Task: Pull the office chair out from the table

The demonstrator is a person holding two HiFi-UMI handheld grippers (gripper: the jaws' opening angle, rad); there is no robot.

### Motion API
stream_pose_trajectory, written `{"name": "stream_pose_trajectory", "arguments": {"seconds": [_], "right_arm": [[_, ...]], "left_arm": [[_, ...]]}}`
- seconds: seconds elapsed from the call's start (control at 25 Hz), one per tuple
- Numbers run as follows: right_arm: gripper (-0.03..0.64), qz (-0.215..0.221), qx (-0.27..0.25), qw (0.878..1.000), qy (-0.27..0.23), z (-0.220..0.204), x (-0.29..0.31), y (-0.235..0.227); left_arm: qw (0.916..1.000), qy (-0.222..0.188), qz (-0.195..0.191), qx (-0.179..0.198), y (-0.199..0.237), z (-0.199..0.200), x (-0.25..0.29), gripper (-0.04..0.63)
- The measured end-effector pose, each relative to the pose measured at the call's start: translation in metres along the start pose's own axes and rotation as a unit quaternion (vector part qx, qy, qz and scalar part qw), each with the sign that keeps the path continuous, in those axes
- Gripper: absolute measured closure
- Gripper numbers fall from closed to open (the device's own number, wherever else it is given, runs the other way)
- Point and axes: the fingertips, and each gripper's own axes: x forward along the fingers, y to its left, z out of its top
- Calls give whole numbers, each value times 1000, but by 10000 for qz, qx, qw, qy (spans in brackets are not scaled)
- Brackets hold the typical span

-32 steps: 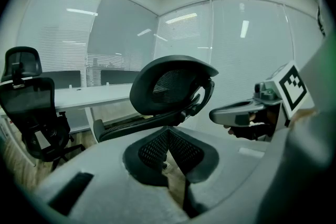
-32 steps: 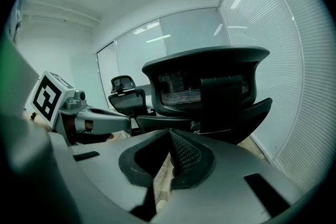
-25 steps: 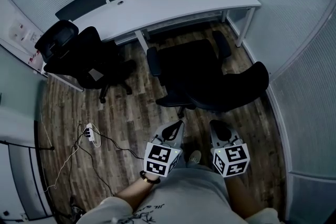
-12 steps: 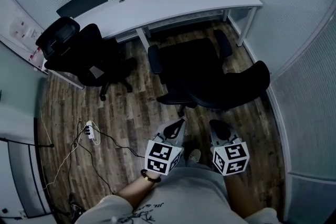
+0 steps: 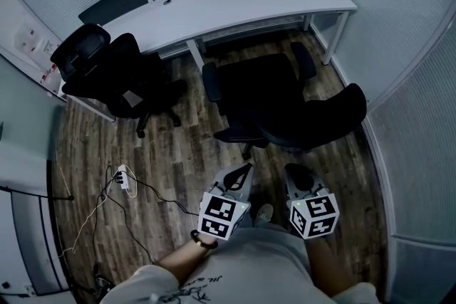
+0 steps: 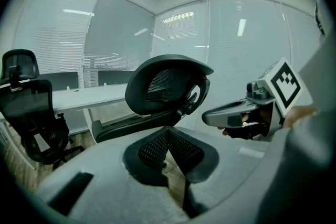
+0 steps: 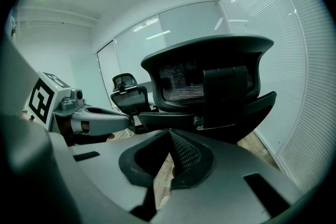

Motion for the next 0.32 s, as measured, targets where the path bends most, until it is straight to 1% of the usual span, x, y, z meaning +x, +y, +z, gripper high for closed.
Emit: {"name": "stream_pose_trajectory", "arguments": {"seconds": [0.32], "right_arm": [[611,19,-15,10000,23,-1,0,1]], "left_arm": [[10000,25,1,13,1,0,-1,584]]}}
